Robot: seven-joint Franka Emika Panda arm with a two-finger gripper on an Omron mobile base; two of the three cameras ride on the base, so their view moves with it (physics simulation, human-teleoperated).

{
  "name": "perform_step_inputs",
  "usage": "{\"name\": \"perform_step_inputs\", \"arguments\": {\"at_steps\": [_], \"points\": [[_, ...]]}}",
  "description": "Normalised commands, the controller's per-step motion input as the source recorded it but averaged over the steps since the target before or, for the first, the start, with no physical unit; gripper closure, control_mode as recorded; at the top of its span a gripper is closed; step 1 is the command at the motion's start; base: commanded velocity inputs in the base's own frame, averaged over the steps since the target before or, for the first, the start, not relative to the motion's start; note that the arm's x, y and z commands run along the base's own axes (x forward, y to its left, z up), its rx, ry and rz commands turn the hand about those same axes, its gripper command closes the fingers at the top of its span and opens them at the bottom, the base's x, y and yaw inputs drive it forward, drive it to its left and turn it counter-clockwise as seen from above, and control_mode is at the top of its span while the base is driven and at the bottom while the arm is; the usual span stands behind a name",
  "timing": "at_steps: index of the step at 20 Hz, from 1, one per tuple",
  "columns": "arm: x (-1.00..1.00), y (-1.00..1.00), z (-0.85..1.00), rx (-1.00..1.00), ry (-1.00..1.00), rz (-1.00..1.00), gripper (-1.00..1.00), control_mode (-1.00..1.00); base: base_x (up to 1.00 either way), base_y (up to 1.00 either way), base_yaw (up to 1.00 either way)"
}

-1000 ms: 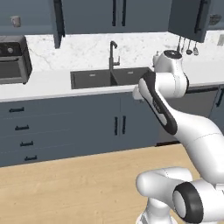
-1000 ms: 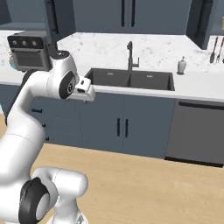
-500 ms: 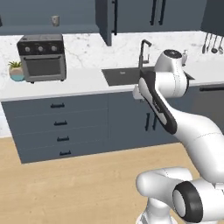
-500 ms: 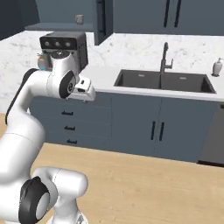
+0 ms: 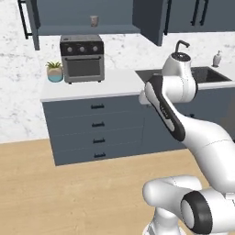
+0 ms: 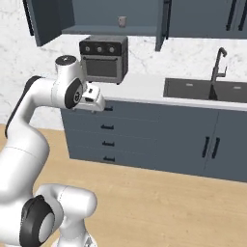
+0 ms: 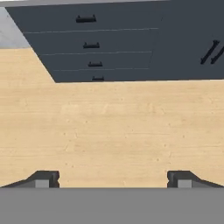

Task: Gather all objects into one cabinet and sort the glasses and bowls to opposite sides.

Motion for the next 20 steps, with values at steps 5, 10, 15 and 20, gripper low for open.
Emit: {"name": "perform_step_inputs", "arguments": {"at_steps": [5,10,15,20], "points": [[0.00,0.00,0.00,0.00,0.00,0.00,-1.00,1.00,0.80,0.75,0.00],[0.00,0.00,0.00,0.00,0.00,0.00,-1.00,1.00,0.88,0.41,0.00],[0.00,0.00,0.00,0.00,0.00,0.00,-1.00,1.00,0.78,0.05,0.00],[0.00,0.00,0.00,0.00,0.00,0.00,-1.00,1.00,0.67,0.14,0.00]]}}
